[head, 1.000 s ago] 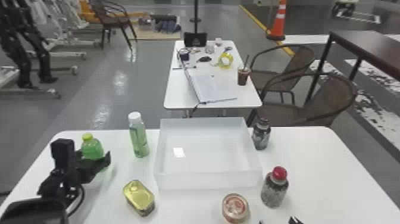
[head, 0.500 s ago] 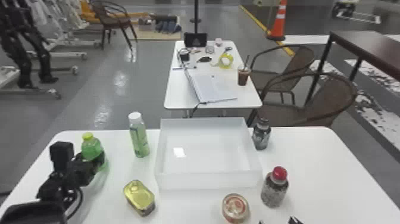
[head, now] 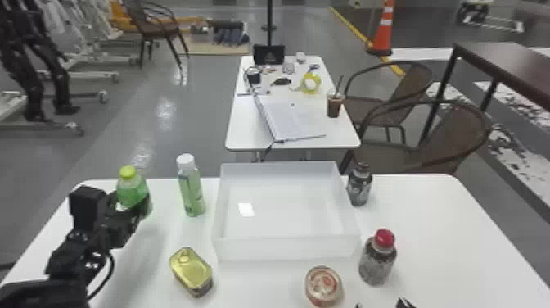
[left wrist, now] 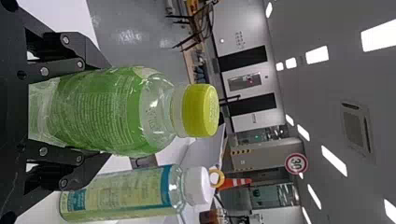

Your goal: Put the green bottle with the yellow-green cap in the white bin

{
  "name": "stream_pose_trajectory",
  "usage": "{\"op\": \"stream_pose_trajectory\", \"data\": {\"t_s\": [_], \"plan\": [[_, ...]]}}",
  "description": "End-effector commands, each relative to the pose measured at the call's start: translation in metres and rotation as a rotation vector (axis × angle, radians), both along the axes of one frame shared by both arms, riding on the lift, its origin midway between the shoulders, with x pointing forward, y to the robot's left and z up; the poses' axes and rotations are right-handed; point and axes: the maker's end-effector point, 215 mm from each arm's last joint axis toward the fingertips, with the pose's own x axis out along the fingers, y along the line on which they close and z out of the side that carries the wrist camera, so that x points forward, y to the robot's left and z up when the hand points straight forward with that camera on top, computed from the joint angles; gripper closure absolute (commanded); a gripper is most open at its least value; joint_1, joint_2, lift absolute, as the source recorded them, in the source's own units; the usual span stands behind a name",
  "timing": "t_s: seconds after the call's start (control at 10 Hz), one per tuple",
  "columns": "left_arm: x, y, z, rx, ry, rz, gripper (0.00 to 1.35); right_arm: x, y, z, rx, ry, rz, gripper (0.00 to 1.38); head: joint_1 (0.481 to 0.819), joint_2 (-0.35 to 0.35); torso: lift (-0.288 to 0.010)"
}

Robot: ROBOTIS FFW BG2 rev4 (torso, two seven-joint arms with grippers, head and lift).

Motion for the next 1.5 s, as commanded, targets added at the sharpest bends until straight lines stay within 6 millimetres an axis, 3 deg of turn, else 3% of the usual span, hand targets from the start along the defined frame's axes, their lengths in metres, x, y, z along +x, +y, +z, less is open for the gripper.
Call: {"op": "stream_pose_trajectory", "data": {"t_s": [0.0,0.2,0.3,0.5,0.7,0.9,1.2,1.3,1.4], "plan": [[-0.015,-0.033,0.029,0.024,-0.048,-0.044,0.8,0.0,0.0,0.0,0.002,0.0,-0.001,0.34,0.549,0.0,-0.1],[-0.037,-0.087,0.06,0.023,-0.101,-0.111,0.8,0.0,0.0,-0.001,0.0,0.002,0.0,0.34,0.549,0.0,-0.1],[-0.042,-0.126,0.071,0.044,-0.116,-0.187,0.8,0.0,0.0,-0.001,0.0,0.002,0.0,0.34,0.549,0.0,-0.1],[-0.045,-0.206,0.075,0.048,-0.112,-0.339,0.8,0.0,-0.001,0.0,0.0,0.0,0.0,0.34,0.549,0.0,-0.1],[-0.037,-0.271,0.074,0.177,-0.083,-0.506,0.8,0.001,-0.001,-0.002,0.003,0.004,0.001,0.34,0.549,0.0,-0.1],[-0.021,-0.299,0.057,0.388,-0.013,-0.63,0.8,0.002,0.002,-0.003,0.007,0.004,0.004,0.34,0.549,0.0,-0.1],[0.0,-0.314,0.019,0.648,0.096,-0.704,0.8,0.003,0.004,-0.004,0.01,0.006,0.006,0.34,0.549,0.0,-0.1],[0.003,-0.315,0.01,0.702,0.123,-0.712,0.69,0.004,0.004,-0.003,0.011,0.004,0.007,0.34,0.549,0.0,-0.1],[0.001,-0.311,0.006,0.688,0.132,-0.709,0.36,0.003,0.004,-0.004,0.012,0.006,0.007,0.34,0.549,0.0,-0.1]]}}
